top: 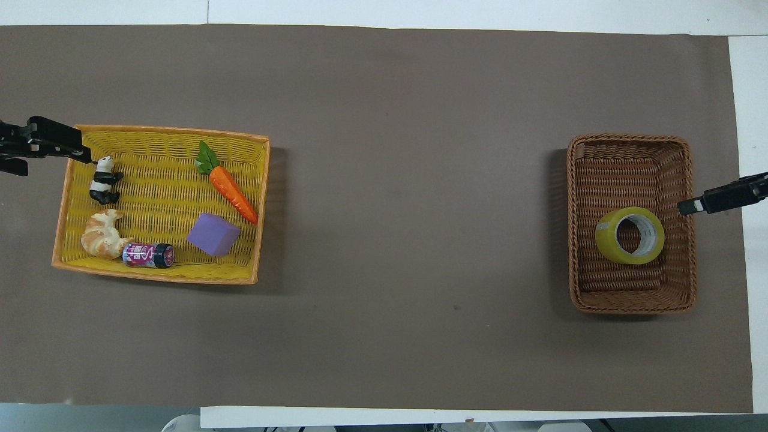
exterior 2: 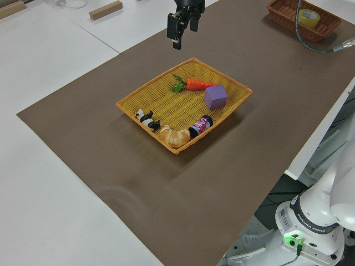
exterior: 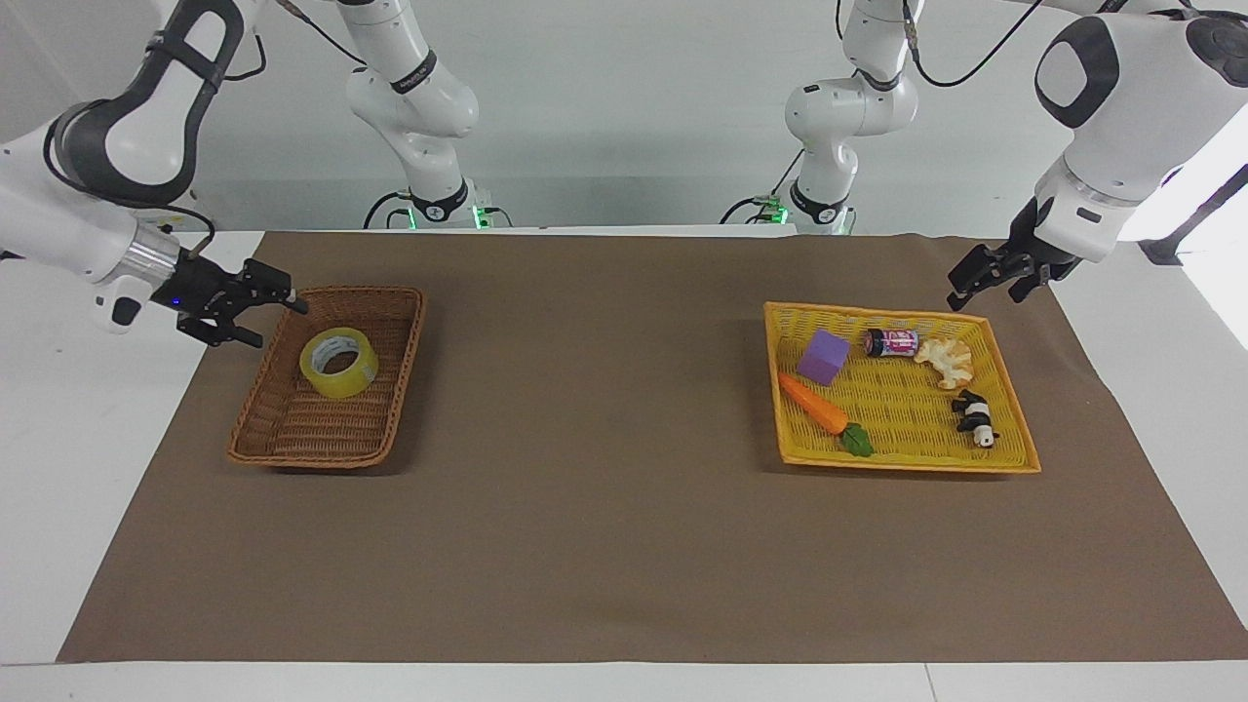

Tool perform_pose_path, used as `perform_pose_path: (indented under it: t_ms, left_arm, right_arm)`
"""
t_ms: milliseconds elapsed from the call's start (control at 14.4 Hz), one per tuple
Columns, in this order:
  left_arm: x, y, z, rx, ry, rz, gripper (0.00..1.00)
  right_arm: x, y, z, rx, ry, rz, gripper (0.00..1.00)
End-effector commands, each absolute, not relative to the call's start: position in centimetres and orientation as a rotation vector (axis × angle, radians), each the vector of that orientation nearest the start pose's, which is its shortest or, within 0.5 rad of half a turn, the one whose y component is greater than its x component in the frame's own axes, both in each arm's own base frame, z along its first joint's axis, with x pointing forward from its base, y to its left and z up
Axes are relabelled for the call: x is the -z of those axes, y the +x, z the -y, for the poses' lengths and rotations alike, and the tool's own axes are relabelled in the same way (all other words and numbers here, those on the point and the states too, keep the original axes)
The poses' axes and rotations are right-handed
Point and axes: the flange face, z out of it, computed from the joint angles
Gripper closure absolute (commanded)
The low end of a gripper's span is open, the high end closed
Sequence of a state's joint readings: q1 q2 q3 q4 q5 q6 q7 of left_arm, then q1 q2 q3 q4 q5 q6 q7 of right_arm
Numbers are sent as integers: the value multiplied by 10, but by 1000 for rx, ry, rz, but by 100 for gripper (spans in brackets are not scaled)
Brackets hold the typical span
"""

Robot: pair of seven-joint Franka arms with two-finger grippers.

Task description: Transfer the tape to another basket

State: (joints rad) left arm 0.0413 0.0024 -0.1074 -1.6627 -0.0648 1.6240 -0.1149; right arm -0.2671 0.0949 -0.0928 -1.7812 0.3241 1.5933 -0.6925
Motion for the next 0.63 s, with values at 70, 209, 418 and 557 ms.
perform_pose_path:
  t_ms: [70,209,418,557]
  left_arm:
    - [-586,551,45,-117,-3178,-1,0]
    - [-581,549,50,-127,-3175,-13,0]
    - [-581,549,49,-115,-3178,-5,0]
    - [-580,548,45,-132,-3176,16,0]
  right_arm:
    - [-539,530,124,-122,-2869,306,0]
    - [-559,521,112,-136,-2928,220,0]
    - [-579,513,95,-156,-3015,170,0]
    - [-588,504,94,-213,-3039,-33,0]
